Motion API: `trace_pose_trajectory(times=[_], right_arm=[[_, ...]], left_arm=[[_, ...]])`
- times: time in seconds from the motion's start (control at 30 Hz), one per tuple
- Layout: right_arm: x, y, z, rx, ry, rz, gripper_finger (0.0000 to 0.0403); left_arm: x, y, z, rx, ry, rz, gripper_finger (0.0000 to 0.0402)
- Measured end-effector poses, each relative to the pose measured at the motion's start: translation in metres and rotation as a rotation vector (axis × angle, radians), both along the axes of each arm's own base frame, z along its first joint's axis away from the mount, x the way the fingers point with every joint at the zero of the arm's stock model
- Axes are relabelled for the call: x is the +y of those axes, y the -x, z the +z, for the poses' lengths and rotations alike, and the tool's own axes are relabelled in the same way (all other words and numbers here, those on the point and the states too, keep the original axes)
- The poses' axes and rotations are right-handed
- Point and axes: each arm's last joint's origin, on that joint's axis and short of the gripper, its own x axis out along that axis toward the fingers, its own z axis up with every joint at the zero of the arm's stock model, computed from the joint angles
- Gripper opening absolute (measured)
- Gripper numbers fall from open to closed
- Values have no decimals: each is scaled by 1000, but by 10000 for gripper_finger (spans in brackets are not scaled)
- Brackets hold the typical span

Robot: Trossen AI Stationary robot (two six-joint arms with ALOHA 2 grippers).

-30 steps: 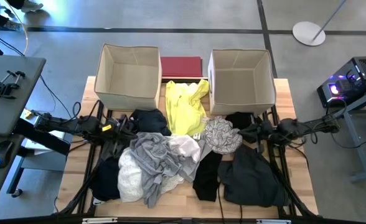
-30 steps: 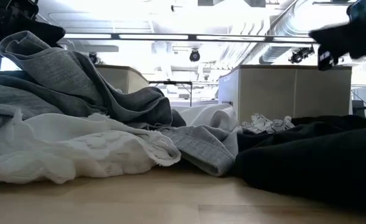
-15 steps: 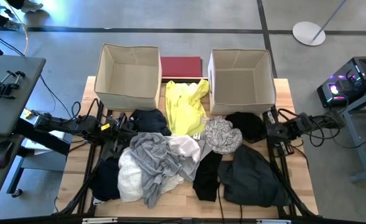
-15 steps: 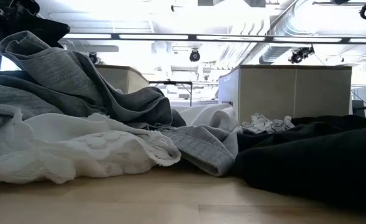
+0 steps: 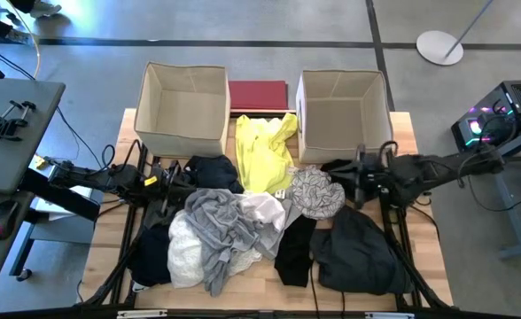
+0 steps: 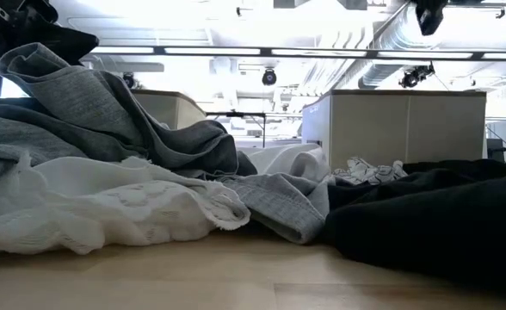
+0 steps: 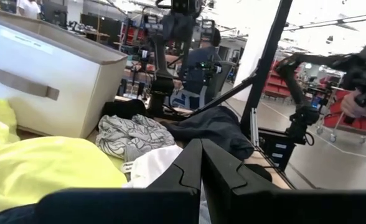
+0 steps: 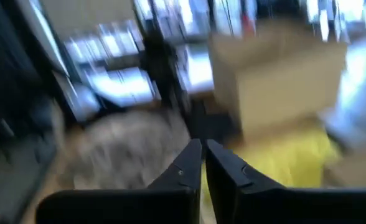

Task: Sort clothes
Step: Put the leaf-patterned cloth into the right laundry organizer

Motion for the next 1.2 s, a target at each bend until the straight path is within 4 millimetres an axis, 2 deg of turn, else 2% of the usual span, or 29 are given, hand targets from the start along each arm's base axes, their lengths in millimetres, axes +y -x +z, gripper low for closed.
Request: trace_pose_trajectory(times=[0.17, 0.3, 0.47, 0.6, 0.7, 0.87, 1.03, 1.2], right_arm=[[6, -20, 2, 340, -53, -44, 63], [14, -43, -13, 537, -66, -19, 112], [16, -73, -48, 741, -112, 34, 182], [10, -87, -83, 906, -86, 45, 238], [3, -94, -105, 1000, -60, 32, 264], [-9, -102, -134, 1080, -67, -28, 275], [-18, -108, -162, 1067, -83, -60, 275], [-21, -114, -187, 1024, -95, -106, 246]], left_arm=[[0, -1, -3, 8, -1, 3, 0], [0, -1, -3, 3, 1, 3, 0], [0, -1, 0, -24, 6, 4, 0], [0, -1, 1, -32, 8, 4, 0], [0, 0, 1, -32, 8, 4, 0], [0, -1, 1, -38, -25, 6, 0], [-1, -4, 5, -68, -40, 8, 0], [-2, -8, 3, -45, -45, 7, 0]])
